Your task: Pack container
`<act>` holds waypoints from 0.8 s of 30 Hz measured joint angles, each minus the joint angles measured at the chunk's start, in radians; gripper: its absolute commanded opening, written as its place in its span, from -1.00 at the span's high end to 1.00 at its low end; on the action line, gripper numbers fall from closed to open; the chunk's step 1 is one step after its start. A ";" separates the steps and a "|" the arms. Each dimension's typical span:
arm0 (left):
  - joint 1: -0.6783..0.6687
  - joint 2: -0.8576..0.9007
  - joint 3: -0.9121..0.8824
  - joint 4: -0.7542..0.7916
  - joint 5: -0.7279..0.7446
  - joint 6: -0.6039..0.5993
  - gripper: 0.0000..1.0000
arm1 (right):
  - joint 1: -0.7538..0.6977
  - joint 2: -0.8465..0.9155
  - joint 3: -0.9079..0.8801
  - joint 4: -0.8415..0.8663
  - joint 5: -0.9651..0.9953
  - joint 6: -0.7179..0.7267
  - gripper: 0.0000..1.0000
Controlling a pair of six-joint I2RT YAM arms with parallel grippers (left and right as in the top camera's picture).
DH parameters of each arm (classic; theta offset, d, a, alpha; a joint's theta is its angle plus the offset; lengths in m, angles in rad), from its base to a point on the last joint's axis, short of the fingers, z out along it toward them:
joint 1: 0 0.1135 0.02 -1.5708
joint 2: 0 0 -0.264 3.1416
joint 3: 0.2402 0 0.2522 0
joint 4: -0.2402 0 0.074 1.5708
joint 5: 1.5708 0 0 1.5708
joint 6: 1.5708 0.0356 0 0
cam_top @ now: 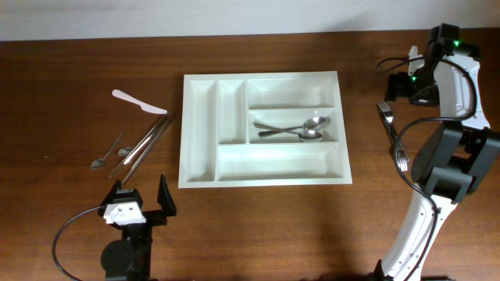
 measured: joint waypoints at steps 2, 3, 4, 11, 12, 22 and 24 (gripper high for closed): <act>0.000 0.000 0.000 0.000 0.000 0.000 -0.98 | 0.000 0.000 0.000 0.024 0.002 0.000 -0.66; 0.000 0.000 0.000 0.000 0.000 0.000 -0.99 | 0.000 0.000 0.000 0.027 0.002 0.000 -0.67; 0.000 0.000 0.000 0.000 0.000 0.000 -0.99 | 0.000 0.000 0.000 0.030 0.004 0.000 -0.66; 0.000 0.000 0.000 0.000 0.000 0.000 -0.99 | 0.000 0.050 0.000 0.025 -0.018 0.000 -0.69; 0.000 0.000 0.000 0.000 0.000 0.000 -0.99 | 0.000 0.058 0.000 0.024 -0.022 0.000 -0.70; 0.000 0.000 0.000 0.000 0.000 0.000 -0.99 | 0.000 0.085 -0.001 0.021 -0.039 0.000 -0.63; 0.000 0.000 0.000 0.000 0.000 0.000 -0.99 | 0.000 0.086 -0.001 0.015 -0.042 0.000 -0.63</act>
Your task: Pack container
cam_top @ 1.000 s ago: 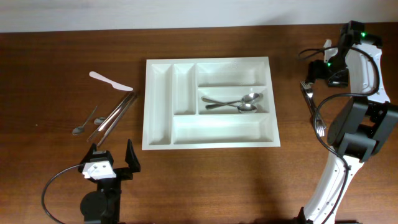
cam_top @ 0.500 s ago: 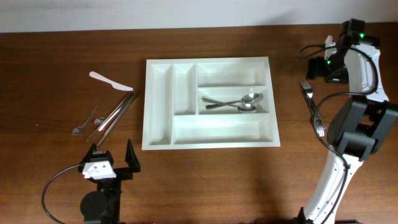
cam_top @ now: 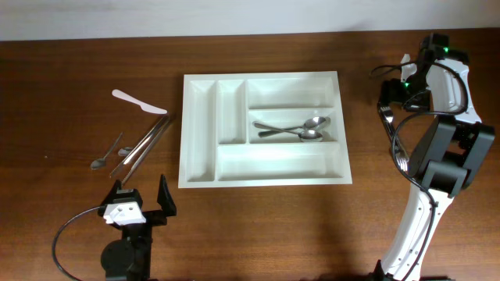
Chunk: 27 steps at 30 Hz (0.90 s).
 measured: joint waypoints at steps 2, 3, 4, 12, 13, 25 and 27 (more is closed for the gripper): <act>0.000 0.000 0.000 0.000 0.000 0.000 -0.99 | 0.000 0.006 0.000 -0.005 -0.005 0.000 -0.61; 0.000 0.000 0.000 0.000 0.000 0.000 -0.99 | 0.000 0.013 0.000 -0.009 -0.008 -0.001 -0.61; 0.000 0.000 0.000 0.000 0.000 0.000 -0.99 | 0.000 0.016 0.000 -0.011 -0.008 0.000 -0.61; 0.000 0.000 0.000 0.000 0.000 0.000 -0.99 | 0.000 0.033 0.000 -0.017 -0.019 0.002 0.18; 0.000 0.000 0.000 0.000 0.000 0.000 -0.99 | 0.000 0.034 0.000 -0.018 -0.023 0.004 0.27; 0.000 0.000 0.000 0.000 0.000 0.000 -0.99 | 0.000 0.034 0.000 -0.019 -0.031 -0.003 0.64; 0.000 0.000 0.000 0.000 0.000 0.000 -0.99 | 0.000 0.034 0.000 -0.022 -0.032 -0.003 0.65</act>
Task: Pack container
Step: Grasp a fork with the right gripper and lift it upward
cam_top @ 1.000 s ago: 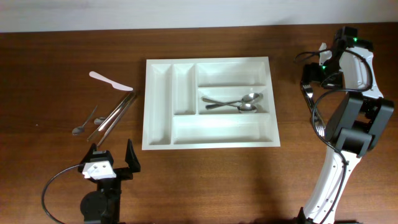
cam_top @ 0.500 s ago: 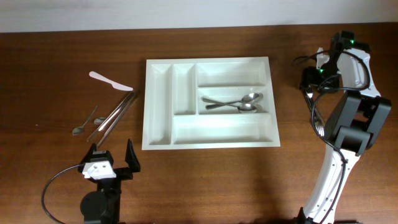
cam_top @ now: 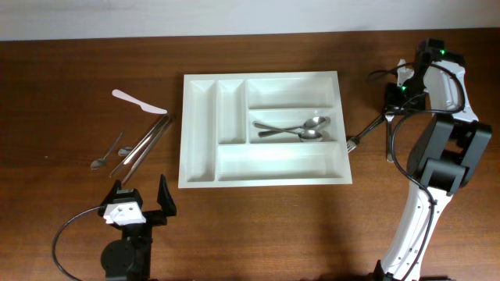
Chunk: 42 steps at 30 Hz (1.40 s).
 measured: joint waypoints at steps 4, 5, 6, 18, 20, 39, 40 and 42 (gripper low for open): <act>0.000 0.000 0.000 0.000 0.000 0.000 -0.99 | 0.000 0.000 0.000 -0.002 -0.002 0.000 0.65; 0.000 0.000 0.000 0.000 0.000 0.000 -0.99 | 0.000 0.000 0.001 -0.003 -0.002 -0.001 0.65; 0.000 0.000 0.000 0.000 0.000 0.000 -0.99 | 0.000 0.000 0.002 -0.005 -0.002 -0.001 0.65; 0.000 0.000 0.000 0.000 0.000 0.000 -0.98 | 0.000 0.007 0.160 -0.092 -0.001 0.000 0.91; 0.000 0.000 0.000 0.000 0.000 0.000 -0.99 | 0.000 0.007 0.184 -0.104 -0.003 0.000 0.93; 0.000 0.000 0.000 0.000 0.000 0.000 -0.99 | 0.072 0.017 0.592 -0.279 -0.266 -0.042 0.93; 0.000 0.000 0.000 0.000 0.000 0.000 -0.99 | 0.089 0.017 0.601 -0.266 -0.276 -0.021 0.92; 0.000 0.000 0.000 0.000 0.000 0.000 -0.99 | 0.125 0.017 0.608 -0.226 -0.288 0.032 0.92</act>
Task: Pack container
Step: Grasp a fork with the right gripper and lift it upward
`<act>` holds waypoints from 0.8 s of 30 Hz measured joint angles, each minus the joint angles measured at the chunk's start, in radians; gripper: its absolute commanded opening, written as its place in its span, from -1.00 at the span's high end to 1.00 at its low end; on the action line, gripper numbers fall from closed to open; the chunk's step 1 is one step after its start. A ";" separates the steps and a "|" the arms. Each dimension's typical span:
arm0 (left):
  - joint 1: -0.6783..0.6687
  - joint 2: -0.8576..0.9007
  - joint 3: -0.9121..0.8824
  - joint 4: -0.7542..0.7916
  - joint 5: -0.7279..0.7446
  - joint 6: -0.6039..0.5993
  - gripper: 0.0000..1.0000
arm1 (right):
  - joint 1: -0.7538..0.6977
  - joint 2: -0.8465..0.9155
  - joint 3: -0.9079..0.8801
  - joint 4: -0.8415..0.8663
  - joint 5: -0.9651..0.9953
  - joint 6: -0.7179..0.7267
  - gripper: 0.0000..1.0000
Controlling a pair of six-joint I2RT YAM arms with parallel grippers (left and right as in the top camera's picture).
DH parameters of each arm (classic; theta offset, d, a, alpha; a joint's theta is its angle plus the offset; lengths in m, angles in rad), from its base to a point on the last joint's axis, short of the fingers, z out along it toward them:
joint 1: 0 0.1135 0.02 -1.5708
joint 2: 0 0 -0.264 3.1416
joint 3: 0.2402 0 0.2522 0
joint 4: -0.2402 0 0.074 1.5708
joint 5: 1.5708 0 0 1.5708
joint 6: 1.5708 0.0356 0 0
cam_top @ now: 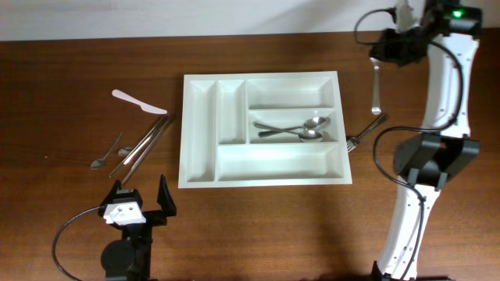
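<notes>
The white divided tray (201,129) lies mid-table, with two metal spoons (295,129) in its middle right compartment. Up at the far right, my right gripper (380,55) is lifted and shut on the handle end of a metal fork (376,90), which hangs lengthwise beyond the tray's right side. A second fork (366,131) lies slanted on the table, its tines touching the tray's right wall. My left gripper (141,201) rests open at the front left and holds nothing.
Left of the tray lie a white plastic knife (139,101), a small spoon (105,154) and a bundle of long metal utensils (144,143). The right arm's base and cable (426,160) stand at the right edge.
My right gripper was low over the forks by the tray's right side; now it is higher and farther back with one fork in it. The slanted fork stays put. The left arm is unchanged.
Two forks first lay side by side to the right of the tray with my right gripper behind them. The gripper then stood over them. Later one fork lay slanted against the tray. Now the other fork hangs from the lifted gripper.
</notes>
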 measured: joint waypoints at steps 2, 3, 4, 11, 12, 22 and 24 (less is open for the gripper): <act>0.000 0.000 0.000 0.000 0.000 0.000 -0.99 | 0.043 0.000 0.001 0.046 -0.008 0.062 0.92; 0.000 0.000 0.000 0.000 0.000 0.000 -0.99 | 0.060 0.000 0.001 0.065 -0.011 0.086 0.92; 0.000 0.000 0.000 0.000 0.000 0.000 -0.99 | 0.095 0.000 0.001 0.115 -0.010 0.155 0.93; 0.000 0.000 0.000 0.000 0.000 0.000 -0.99 | 0.245 0.000 0.004 0.239 0.061 0.381 0.92; 0.000 0.000 0.000 0.000 0.000 0.000 -0.99 | 0.259 0.000 0.004 0.240 0.072 0.394 0.92; 0.000 0.000 0.000 0.000 0.000 0.000 -0.99 | 0.213 0.000 0.004 0.187 0.123 0.431 0.59; 0.000 0.000 0.000 0.000 0.000 0.000 -0.99 | 0.191 0.000 0.004 0.171 0.134 0.416 0.21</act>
